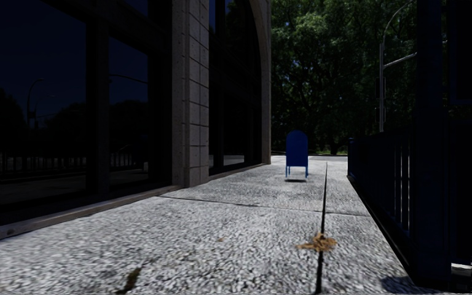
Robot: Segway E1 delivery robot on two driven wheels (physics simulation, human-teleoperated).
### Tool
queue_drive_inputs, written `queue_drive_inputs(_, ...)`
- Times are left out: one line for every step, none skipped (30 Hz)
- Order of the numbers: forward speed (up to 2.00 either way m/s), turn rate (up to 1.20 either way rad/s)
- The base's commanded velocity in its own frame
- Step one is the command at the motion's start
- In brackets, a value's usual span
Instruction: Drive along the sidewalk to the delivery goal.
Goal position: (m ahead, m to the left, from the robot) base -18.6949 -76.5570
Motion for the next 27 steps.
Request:
queue_drive_inputs(2.00, 0.00)
queue_drive_inputs(2.00, 0.00)
queue_drive_inputs(2.00, 0.00)
queue_drive_inputs(2.00, 0.00)
queue_drive_inputs(2.00, 0.00)
queue_drive_inputs(2.00, 0.00)
queue_drive_inputs(2.00, 0.00)
queue_drive_inputs(2.00, 0.00)
queue_drive_inputs(2.00, 0.00)
queue_drive_inputs(2.00, 0.00)
queue_drive_inputs(2.00, 0.00)
queue_drive_inputs(2.00, 0.00)
queue_drive_inputs(2.00, 0.00)
queue_drive_inputs(2.00, 0.00)
queue_drive_inputs(2.00, 0.00)
queue_drive_inputs(2.00, 0.00)
queue_drive_inputs(2.00, 0.00)
queue_drive_inputs(2.00, 0.00)
queue_drive_inputs(2.00, 0.00)
queue_drive_inputs(2.00, 0.00)
queue_drive_inputs(2.00, 0.00)
queue_drive_inputs(2.00, 0.00)
queue_drive_inputs(2.00, 0.00)
queue_drive_inputs(2.00, 0.00)
queue_drive_inputs(2.00, 0.00)
queue_drive_inputs(2.00, 0.00)
queue_drive_inputs(2.00, 0.00)
